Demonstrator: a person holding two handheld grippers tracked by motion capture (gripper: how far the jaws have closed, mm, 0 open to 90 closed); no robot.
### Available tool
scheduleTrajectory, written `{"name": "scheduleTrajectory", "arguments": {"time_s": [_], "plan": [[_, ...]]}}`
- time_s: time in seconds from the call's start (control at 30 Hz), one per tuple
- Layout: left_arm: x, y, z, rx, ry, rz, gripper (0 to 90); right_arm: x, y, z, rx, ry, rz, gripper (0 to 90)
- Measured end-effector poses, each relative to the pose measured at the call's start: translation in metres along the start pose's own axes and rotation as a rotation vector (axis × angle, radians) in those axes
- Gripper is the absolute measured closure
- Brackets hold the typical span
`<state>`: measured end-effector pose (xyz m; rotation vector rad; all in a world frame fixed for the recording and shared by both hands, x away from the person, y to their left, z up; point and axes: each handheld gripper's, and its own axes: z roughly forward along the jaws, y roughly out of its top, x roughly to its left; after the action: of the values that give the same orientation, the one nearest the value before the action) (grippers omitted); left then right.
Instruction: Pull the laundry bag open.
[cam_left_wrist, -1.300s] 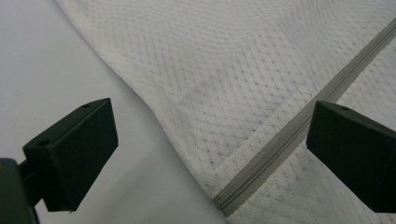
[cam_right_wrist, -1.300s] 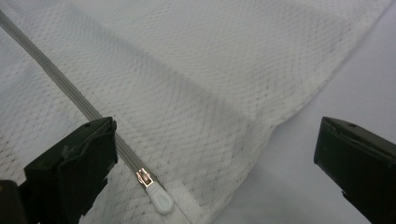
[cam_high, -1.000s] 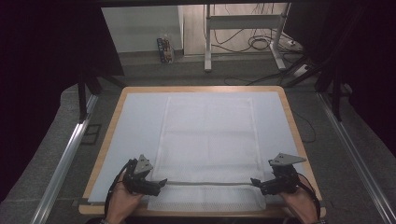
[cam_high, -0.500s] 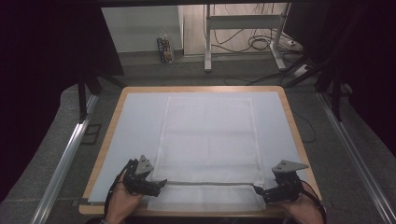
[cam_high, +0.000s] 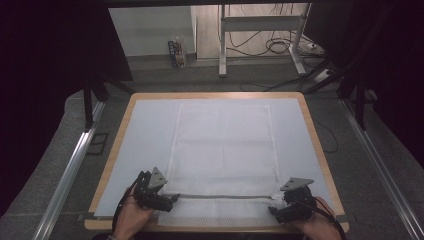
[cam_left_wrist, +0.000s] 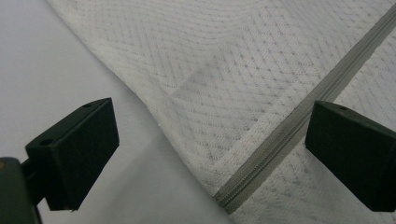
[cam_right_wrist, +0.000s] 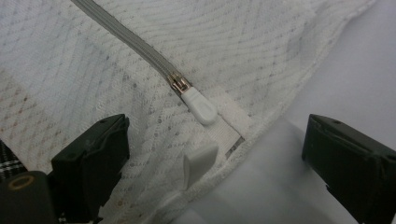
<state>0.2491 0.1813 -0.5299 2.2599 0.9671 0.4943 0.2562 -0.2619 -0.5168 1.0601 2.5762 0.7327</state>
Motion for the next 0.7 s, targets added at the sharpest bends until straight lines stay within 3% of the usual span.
{"name": "scheduleTrajectory", "arguments": {"time_s": [0.17,0.7], "plan": [[-0.0006,0.0001,0.0005,0.002,0.001,0.005,2.7,0.0010,0.0009,0.0004,0.011,-0.014,0.018,10.5],[-0.0026,0.0011,0.0002,0.000,0.011,0.018,3.0,0.0085,0.0000,-0.0072,-0.001,-0.021,0.034,46.3]]}}
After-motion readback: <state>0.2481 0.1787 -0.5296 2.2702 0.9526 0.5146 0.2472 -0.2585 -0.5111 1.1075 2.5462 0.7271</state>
